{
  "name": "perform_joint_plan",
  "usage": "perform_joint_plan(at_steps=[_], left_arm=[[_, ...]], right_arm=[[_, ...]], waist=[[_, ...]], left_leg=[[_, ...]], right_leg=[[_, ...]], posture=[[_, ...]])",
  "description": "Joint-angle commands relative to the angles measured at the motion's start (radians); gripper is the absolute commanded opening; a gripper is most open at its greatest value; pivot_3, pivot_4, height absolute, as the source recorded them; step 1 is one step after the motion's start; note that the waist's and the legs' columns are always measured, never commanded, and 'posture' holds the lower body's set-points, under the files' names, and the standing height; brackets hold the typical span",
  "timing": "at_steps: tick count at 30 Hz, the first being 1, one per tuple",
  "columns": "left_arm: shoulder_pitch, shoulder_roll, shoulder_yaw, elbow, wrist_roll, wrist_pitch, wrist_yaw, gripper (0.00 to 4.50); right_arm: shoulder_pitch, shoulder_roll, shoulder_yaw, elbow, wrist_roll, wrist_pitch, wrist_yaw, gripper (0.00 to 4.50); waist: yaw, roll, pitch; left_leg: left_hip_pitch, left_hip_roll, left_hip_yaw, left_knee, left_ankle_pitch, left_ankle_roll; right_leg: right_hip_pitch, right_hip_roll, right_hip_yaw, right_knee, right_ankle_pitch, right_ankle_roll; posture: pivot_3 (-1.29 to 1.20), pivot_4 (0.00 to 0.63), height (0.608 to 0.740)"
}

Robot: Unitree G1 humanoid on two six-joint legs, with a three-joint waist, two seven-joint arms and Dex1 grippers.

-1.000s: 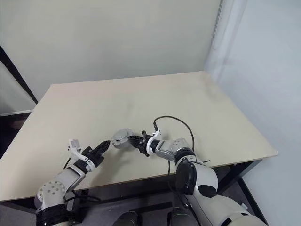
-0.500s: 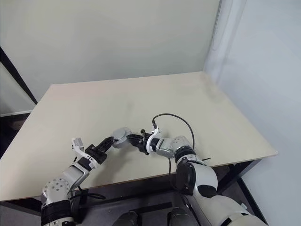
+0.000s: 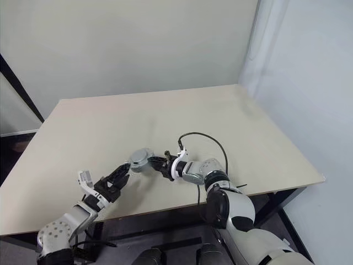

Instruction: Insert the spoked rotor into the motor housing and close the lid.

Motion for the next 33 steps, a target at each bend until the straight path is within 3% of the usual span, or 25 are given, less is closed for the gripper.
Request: perform_joint_plan(at_steps=[1,31,33], left_arm=[[0.003,-0.003,0.014,-0.019,-0.024,-0.024,0.015,4.50],[-0.193,-0.122,0.043,0.219,-0.099,-0.146,0.074,4.50],[-0.201,-0.128,0.053,0.224,-0.105,-0.152,0.079,3.97]], right_arm=[[-0.059,0.017,-0.023,-0.038,0.053,-0.004,0.038,1.22],[-0.044,0.022,0.006,-0.061,0.051,0.049,0.057,1.22],[-0.042,0.022,0.008,-0.062,0.052,0.052,0.057,1.22]], waist=[[0.000,0.000,0.000],[0.001,-0.003,-0.002],[0.001,-0.003,-0.002]], left_leg=[[0.000,0.000,0.000,0.000,0.000,0.000],[0.001,0.000,0.000,0.003,0.000,0.000],[0.001,-0.001,0.000,0.003,0.000,0.000]], right_leg=[[0.000,0.000,0.000,0.000,0.000,0.000],[0.003,0.000,0.000,0.000,0.001,0.001],[0.003,0.000,0.000,0.000,0.001,0.001]], posture=[[0.00,0.000,0.740],[0.00,0.000,0.740],[0.00,0.000,0.740]])
